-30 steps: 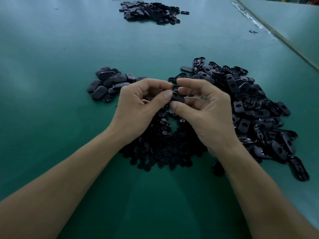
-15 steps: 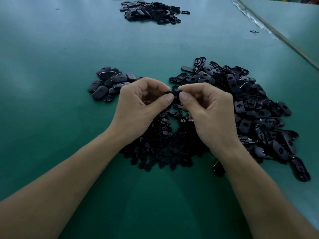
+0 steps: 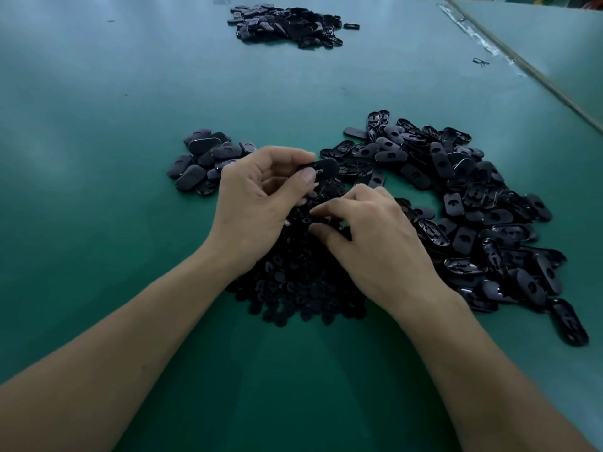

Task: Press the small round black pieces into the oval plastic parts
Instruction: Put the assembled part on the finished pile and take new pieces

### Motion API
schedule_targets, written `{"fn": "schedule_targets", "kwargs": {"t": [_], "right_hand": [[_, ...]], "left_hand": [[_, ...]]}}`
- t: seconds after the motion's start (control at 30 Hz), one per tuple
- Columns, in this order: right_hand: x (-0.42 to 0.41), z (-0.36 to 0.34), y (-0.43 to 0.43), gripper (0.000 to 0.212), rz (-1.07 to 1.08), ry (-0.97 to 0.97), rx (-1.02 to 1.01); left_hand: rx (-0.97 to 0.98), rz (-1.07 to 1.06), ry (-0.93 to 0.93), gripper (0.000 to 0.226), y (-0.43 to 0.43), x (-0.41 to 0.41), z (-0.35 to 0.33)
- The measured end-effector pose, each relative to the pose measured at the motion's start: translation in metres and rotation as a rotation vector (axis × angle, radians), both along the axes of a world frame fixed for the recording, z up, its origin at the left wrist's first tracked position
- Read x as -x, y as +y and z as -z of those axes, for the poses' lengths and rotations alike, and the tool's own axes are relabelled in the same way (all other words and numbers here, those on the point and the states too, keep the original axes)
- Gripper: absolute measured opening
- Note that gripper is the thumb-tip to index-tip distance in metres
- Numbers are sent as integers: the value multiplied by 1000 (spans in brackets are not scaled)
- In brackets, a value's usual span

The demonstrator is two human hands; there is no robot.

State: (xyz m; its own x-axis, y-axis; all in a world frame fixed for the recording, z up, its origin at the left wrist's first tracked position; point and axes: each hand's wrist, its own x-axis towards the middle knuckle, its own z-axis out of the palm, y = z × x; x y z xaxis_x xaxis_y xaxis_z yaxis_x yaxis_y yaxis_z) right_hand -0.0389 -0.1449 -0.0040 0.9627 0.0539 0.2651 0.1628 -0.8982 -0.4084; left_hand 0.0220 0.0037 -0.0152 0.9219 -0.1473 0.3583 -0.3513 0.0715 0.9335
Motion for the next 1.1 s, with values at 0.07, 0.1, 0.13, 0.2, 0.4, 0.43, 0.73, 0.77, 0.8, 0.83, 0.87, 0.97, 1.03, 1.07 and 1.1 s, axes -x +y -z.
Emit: {"fn": "schedule_targets", "kwargs": {"t": [0.07,0.1,0.13,0.2,0.4,0.43,0.73,0.77,0.8,0.83,0.87,0.97,1.03,1.07,1.1], "right_hand": [[1,0,0,21,6,-5,-33],[1,0,-1,18,12,-9,-46],[1,0,0,17,19,-11,-49],[1,0,1,16,33,-9,-37],[1,-2,0,20,99,-2,-54],[1,-2,0,20,103,6,-59],[1,-3,1,15,115,30,-86],[1,-3,2,14,112,30,-89],[1,-2,2,13,107,30,-85],[1,-2,2,12,102,29,-75],[1,-1,3,11,95,27,-66],[1,-2,4,9,70,-11,-72],[1,-3,5,8,60,-61,-100],[1,-4,5,10,58,-82,-131],[0,-5,4,11,57,-94,-176]], "left_hand": [[5,2,8,22,0,1,0],[6,5,11,21,0,1,1],[10,8,14,20,0,1,1],[20,11,18,20,0,1,1],[23,11,26,20,0,1,1],[23,11,27,20,0,1,1],[20,9,39,21,-1,1,1],[16,9,39,21,-1,2,1],[11,8,39,21,-1,2,0],[7,8,37,20,-1,2,0],[5,8,37,20,0,2,0],[8,7,42,19,0,2,1],[9,-2,46,18,0,1,1],[9,-4,44,18,1,1,1],[8,-5,43,17,1,0,1]]}}
